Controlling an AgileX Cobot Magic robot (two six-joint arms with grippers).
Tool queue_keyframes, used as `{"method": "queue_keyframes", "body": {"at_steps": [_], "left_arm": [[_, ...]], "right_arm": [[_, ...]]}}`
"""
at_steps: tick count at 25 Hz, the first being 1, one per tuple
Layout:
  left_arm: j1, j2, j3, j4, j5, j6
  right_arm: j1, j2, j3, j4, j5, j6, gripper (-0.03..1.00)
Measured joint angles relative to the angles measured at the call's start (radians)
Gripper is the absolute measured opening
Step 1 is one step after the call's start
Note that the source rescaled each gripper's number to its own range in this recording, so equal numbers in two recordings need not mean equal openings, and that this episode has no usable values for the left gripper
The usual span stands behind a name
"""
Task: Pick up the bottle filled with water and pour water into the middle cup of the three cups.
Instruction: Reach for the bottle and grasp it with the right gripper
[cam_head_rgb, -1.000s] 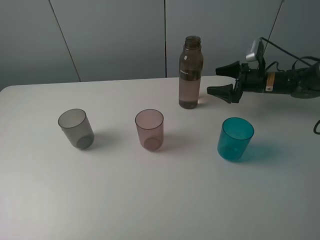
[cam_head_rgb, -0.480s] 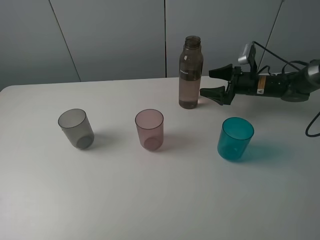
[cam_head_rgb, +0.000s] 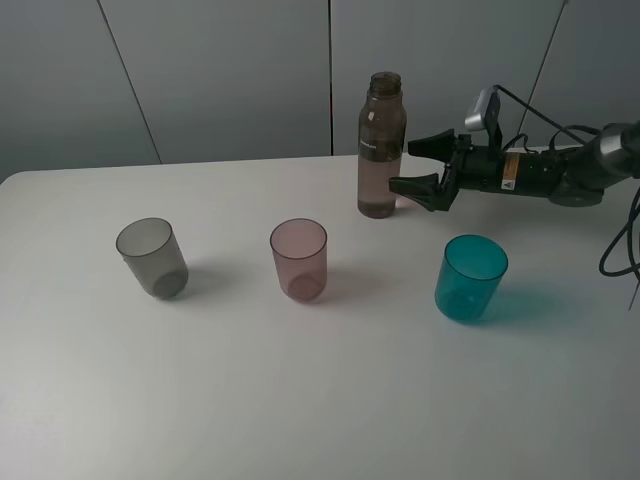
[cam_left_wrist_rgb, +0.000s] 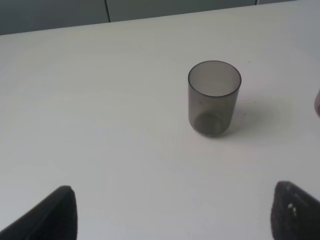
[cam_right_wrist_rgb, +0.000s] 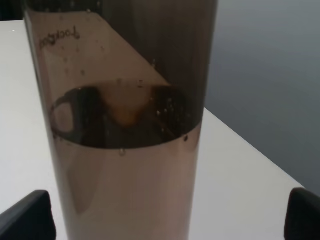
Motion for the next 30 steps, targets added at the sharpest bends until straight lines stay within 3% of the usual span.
{"method": "queue_keyframes", "body": {"at_steps": [30], "left_arm": [[0.000,0.000,0.000,0.000,0.000,-0.002]], "right_arm": [[0.095,0.101,-0.109,0.075,0.000,0.004,1.00]]}}
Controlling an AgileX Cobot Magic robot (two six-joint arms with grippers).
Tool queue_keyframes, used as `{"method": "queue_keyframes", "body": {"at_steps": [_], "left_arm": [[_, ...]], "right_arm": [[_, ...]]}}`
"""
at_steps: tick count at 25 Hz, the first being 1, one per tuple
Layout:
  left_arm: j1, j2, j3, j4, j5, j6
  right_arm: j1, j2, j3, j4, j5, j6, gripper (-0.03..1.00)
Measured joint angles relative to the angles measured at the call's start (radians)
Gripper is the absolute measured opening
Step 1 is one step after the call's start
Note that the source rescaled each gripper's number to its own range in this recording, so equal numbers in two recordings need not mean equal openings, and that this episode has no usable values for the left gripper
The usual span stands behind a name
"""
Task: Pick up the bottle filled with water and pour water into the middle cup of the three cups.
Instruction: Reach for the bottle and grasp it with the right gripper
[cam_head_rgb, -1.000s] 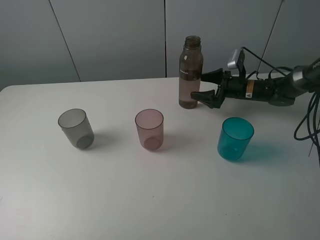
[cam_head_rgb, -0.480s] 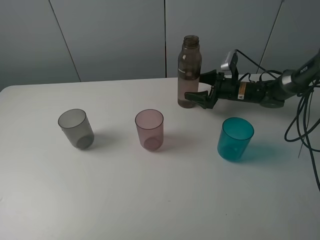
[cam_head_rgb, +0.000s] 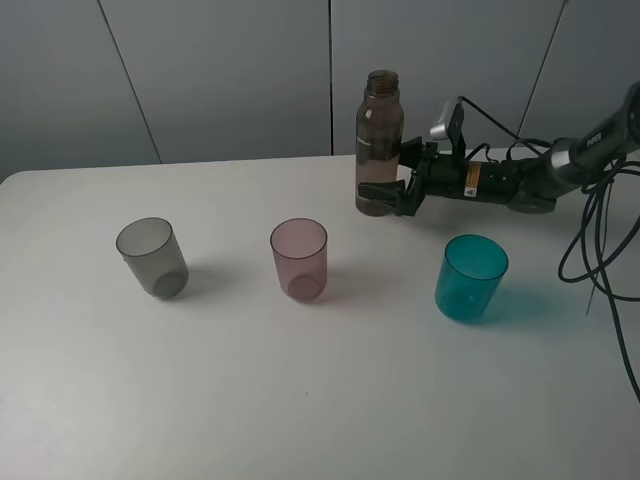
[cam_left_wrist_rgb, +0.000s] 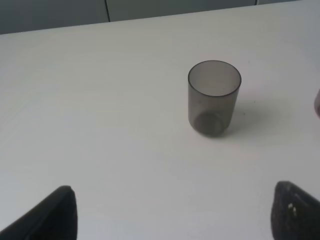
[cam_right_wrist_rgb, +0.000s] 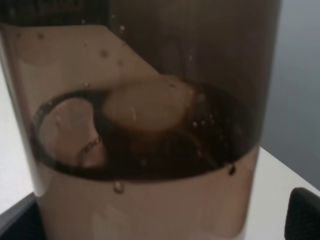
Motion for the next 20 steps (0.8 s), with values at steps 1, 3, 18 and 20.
{"method": "queue_keyframes", "body": {"at_steps": [1,3,18,20], "left_arm": [[0.000,0.000,0.000,0.000,0.000,0.000],[0.000,0.000,0.000,0.000,0.000,0.000],[0.000,0.000,0.000,0.000,0.000,0.000],[0.000,0.000,0.000,0.000,0.000,0.000]], "right_arm": [[0.003,0.000,-0.001,0.000,0.000,0.000,1.00],[0.006,0.002,-0.001,0.000,0.000,0.000,1.00],[0.032,0.009,-0.013,0.005,0.000,0.000,1.00],[0.036,0.009,-0.020,0.007,0.000,0.000,1.00]]}}
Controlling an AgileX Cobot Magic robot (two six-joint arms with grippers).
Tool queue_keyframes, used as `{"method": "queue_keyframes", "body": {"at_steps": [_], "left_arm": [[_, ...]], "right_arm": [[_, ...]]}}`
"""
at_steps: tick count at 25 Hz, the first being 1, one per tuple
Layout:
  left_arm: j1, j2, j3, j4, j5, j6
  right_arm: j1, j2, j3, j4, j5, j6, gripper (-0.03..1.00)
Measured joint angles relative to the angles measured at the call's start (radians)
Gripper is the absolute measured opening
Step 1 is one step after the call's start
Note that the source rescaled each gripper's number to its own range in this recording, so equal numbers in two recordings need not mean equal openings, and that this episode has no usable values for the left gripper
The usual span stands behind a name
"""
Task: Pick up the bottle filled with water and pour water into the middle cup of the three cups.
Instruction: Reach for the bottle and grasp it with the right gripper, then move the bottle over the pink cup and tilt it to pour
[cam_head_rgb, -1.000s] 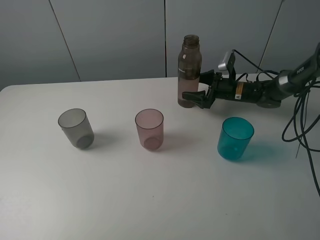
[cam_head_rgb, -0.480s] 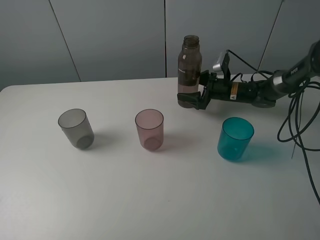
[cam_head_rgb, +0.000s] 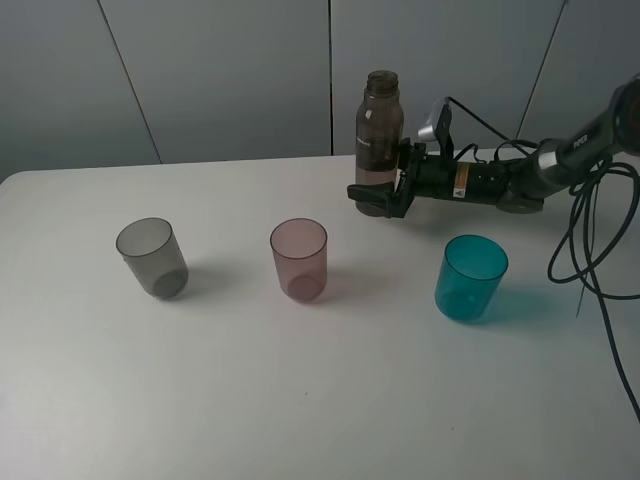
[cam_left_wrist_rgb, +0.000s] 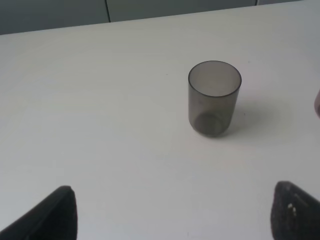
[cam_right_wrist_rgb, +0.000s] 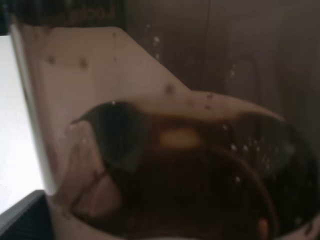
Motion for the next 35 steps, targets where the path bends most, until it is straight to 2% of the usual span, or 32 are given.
{"method": "queue_keyframes", "body": {"at_steps": [7,10,16,20,23,25,35], "left_arm": [[0.000,0.000,0.000,0.000,0.000,0.000],[0.000,0.000,0.000,0.000,0.000,0.000],[0.000,0.000,0.000,0.000,0.000,0.000],[0.000,0.000,0.000,0.000,0.000,0.000],[0.000,0.000,0.000,0.000,0.000,0.000],[0.000,0.000,0.000,0.000,0.000,0.000],[0.000,0.000,0.000,0.000,0.000,0.000]], "right_arm": [[0.008,0.002,-0.006,0.002,0.000,0.000,0.99],[0.010,0.002,-0.007,0.008,0.000,0.000,0.93],[0.020,0.002,-0.007,0.018,0.000,0.000,0.72],[0.027,0.002,-0.007,0.020,0.000,0.000,0.54],[0.031,0.002,-0.007,0.024,0.000,0.000,0.34],[0.031,0.002,-0.007,0.025,0.000,0.003,0.07],[0.031,0.004,-0.007,0.025,0.000,0.001,0.06]]}}
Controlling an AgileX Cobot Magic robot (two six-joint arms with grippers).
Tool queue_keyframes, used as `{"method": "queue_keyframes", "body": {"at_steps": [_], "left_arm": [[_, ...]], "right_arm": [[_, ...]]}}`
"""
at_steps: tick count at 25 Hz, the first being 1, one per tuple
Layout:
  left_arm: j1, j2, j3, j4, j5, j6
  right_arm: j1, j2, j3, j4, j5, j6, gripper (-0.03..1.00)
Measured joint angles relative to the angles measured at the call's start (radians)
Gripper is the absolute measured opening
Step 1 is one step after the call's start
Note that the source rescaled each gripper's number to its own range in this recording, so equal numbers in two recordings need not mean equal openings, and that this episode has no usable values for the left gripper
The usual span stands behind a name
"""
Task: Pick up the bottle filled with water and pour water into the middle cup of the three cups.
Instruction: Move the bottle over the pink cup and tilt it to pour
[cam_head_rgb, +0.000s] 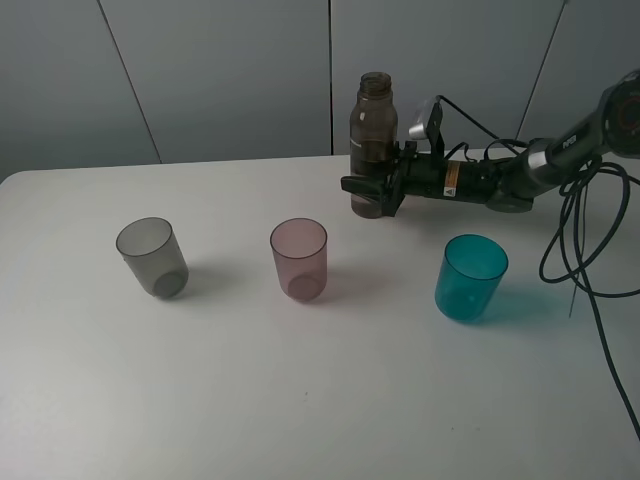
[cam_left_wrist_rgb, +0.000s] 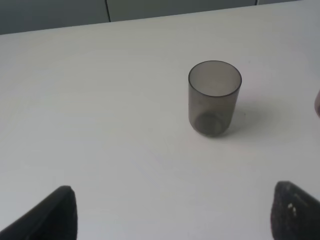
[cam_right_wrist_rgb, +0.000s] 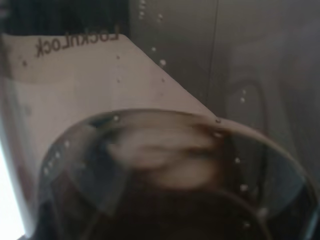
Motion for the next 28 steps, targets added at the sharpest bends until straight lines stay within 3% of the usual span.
{"method": "queue_keyframes", "body": {"at_steps": [28], "left_arm": [[0.000,0.000,0.000,0.000,0.000,0.000]], "right_arm": [[0.000,-0.099,-0.006,-0.025,0.046,-0.028,0.06]]}}
